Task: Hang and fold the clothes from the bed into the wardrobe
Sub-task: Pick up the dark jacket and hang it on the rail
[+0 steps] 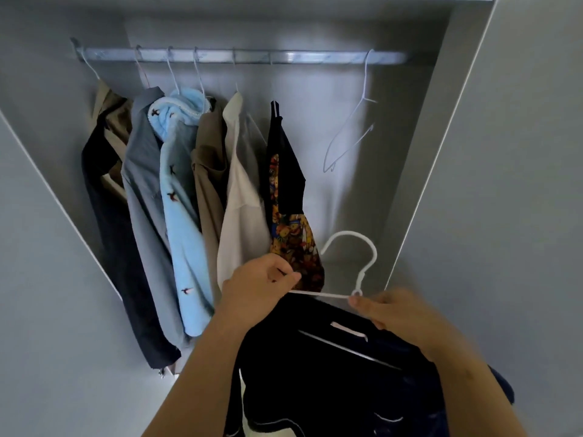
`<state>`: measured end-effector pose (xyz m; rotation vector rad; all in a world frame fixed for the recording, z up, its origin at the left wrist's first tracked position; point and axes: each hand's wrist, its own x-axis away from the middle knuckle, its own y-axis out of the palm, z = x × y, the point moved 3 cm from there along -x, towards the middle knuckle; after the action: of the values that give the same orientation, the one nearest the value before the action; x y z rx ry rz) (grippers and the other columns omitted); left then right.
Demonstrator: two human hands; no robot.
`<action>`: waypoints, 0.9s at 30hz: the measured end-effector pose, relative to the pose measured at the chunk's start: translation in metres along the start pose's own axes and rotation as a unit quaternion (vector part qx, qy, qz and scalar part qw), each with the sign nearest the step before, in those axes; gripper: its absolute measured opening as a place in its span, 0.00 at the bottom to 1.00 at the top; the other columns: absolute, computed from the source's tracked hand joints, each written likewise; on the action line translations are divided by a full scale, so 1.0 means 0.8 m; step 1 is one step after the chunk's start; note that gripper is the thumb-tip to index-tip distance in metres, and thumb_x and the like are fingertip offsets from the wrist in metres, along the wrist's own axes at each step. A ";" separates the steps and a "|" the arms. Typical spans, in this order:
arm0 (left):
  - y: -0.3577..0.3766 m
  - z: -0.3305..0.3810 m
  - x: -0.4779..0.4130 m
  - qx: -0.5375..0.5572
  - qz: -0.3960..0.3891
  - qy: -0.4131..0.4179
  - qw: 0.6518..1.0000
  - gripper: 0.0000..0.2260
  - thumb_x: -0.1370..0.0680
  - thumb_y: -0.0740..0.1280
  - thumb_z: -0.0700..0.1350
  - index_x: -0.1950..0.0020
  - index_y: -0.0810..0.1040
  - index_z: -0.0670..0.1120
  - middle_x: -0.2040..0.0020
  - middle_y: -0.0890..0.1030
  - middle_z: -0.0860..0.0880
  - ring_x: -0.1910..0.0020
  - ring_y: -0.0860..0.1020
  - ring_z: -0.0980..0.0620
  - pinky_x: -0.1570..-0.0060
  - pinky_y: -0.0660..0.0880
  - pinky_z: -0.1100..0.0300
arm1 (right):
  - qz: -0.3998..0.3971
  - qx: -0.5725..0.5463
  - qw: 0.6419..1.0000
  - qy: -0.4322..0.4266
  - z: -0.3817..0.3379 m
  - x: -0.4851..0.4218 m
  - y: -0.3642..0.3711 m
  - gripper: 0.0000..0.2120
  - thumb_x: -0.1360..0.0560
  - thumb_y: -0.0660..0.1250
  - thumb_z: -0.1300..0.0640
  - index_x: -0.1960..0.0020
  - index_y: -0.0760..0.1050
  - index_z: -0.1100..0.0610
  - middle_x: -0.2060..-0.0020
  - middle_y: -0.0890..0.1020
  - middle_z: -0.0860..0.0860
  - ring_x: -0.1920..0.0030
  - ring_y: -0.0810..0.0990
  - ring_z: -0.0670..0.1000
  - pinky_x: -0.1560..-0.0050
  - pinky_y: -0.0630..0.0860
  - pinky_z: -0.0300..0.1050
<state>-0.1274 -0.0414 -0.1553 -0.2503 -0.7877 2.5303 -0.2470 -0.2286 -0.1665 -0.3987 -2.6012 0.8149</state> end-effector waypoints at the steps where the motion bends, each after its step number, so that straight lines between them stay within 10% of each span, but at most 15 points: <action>1: 0.007 0.000 -0.001 0.000 0.001 -0.006 1.000 0.03 0.27 0.67 0.55 0.60 0.77 0.58 0.59 0.80 0.60 0.55 0.77 0.61 0.48 0.74 0.57 | 0.008 -0.004 1.000 0.010 0.010 0.001 -0.002 0.28 0.29 0.65 0.38 0.80 0.64 0.53 0.85 0.62 0.45 0.83 0.58 0.44 0.80 0.57 0.30; 9: 0.060 0.006 0.004 0.073 -0.006 -0.031 0.997 0.06 0.25 0.67 0.50 0.62 0.78 0.57 0.62 0.80 0.58 0.63 0.76 0.67 0.66 0.69 0.74 | 0.029 -0.121 0.980 0.154 0.082 0.008 0.005 0.20 0.23 0.63 0.47 0.70 0.72 0.58 0.84 0.64 0.46 0.85 0.59 0.44 0.83 0.55 0.33; 27: 0.047 0.014 -0.079 0.108 0.064 -0.015 0.992 0.09 0.23 0.65 0.47 0.62 0.77 0.58 0.62 0.81 0.56 0.59 0.79 0.55 0.55 0.74 0.62 | 0.042 -0.306 0.941 0.140 0.016 -0.073 -0.011 0.10 0.23 0.55 0.66 0.62 0.70 0.59 0.83 0.63 0.47 0.84 0.57 0.44 0.83 0.53 0.34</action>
<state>-0.0900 -0.1049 -0.1660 -0.1970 -0.5156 2.7194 -0.2023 -0.2641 -0.1870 -0.7376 -2.5197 -0.0593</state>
